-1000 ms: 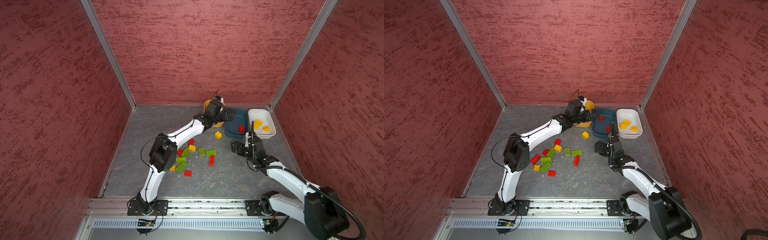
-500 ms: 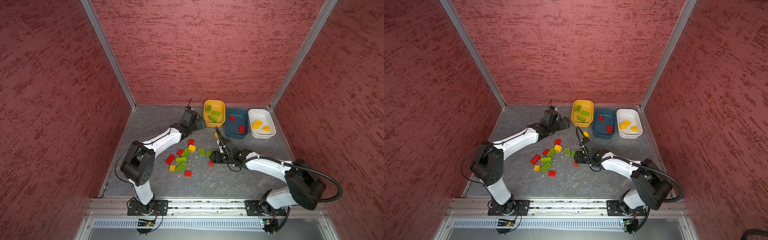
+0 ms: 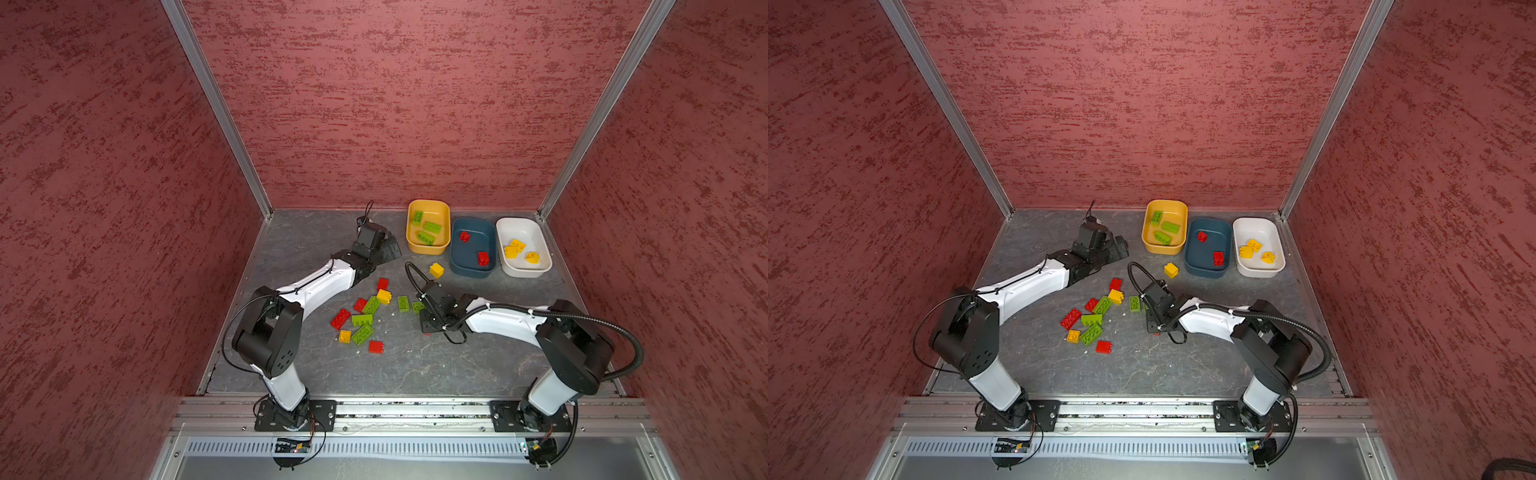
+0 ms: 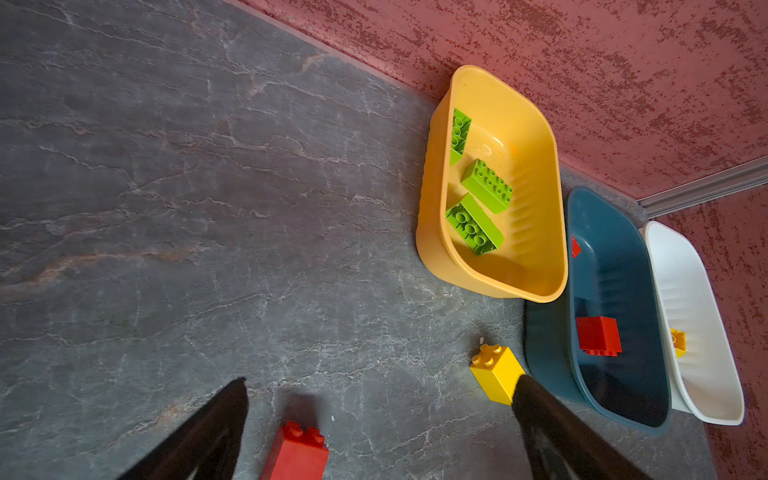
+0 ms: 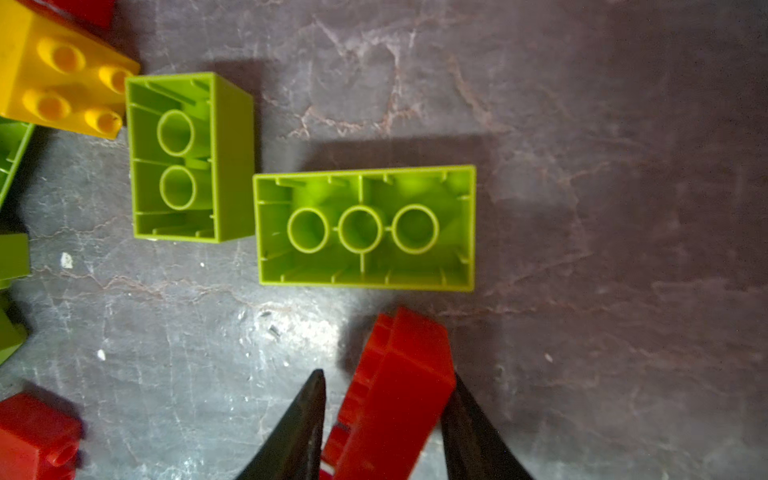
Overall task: Sort the legos into containers by color
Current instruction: 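Lower the right gripper onto a red brick in the pile and grasp, then carry the red brick with the right gripper into the teal tub and release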
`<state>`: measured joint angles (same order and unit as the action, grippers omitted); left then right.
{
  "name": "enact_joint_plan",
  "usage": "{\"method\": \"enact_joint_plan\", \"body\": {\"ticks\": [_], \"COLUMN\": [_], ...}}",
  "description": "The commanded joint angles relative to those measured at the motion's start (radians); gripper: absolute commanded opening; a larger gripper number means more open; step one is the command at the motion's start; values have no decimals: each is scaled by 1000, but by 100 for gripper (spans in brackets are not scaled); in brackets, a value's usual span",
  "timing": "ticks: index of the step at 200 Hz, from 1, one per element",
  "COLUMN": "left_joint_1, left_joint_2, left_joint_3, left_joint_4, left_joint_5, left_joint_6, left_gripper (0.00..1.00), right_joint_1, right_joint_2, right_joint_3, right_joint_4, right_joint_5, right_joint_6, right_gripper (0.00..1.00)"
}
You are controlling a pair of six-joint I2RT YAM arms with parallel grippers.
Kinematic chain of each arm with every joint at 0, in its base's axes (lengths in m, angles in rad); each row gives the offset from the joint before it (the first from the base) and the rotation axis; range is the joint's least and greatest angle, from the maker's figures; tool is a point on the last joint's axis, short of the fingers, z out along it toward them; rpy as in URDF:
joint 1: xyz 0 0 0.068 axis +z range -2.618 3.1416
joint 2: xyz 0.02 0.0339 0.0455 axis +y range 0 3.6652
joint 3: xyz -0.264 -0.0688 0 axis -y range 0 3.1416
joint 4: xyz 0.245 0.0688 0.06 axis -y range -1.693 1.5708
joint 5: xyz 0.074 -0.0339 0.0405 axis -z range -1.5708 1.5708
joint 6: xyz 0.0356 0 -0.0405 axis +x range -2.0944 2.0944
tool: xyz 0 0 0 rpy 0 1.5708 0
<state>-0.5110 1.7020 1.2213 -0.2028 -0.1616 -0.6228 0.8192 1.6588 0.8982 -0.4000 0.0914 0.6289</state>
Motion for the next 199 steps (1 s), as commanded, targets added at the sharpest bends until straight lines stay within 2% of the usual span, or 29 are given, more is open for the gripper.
{"method": "enact_joint_plan", "body": {"ticks": [1,50,88,123,143,168,199], "left_joint_1": [0,0,0,1,1,1,0], "left_joint_2": [25,31,35,38,38,32,23], "left_joint_3": [29,30,31,33,34,33,25], "left_joint_4": [1,-3,-9,-11,-16,-19,-24], "left_joint_5": [2,-1,-5,-8,-16,-31,-44], "left_joint_6": [-8,-9,-8,-9,-9,-15,-22], "left_gripper": [99,100,100,99,99,100,99], "right_joint_1": [8,6,-10,-67,-139,-304,-514], "right_joint_2": [14,-1,-82,-170,-265,-357,-332], "right_joint_3": [33,23,-14,-54,-80,-100,-45], "right_joint_4": [-34,-14,32,85,144,219,244], "right_joint_5": [63,50,49,30,-28,-104,-175], "right_joint_6": [-8,-75,-128,-155,-193,-236,-283], "right_gripper": [42,25,19,13,13,13,13]}}
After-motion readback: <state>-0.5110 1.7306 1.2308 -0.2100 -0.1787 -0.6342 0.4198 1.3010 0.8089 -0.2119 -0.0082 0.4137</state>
